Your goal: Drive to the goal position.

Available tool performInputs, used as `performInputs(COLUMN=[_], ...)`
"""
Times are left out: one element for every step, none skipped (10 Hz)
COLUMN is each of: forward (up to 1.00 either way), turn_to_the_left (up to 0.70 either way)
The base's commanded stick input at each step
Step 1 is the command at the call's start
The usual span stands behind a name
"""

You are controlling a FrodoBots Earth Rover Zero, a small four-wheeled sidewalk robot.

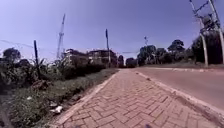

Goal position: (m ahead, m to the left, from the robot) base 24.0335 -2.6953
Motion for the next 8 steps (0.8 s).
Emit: performInputs(forward=[0.30, 0.30, 0.30, 0.30, 0.30, 0.30, 0.30, 0.30], turn_to_the_left=[0.00, 0.00, 0.00, 0.00, 0.00, 0.00, 0.00, 0.00])
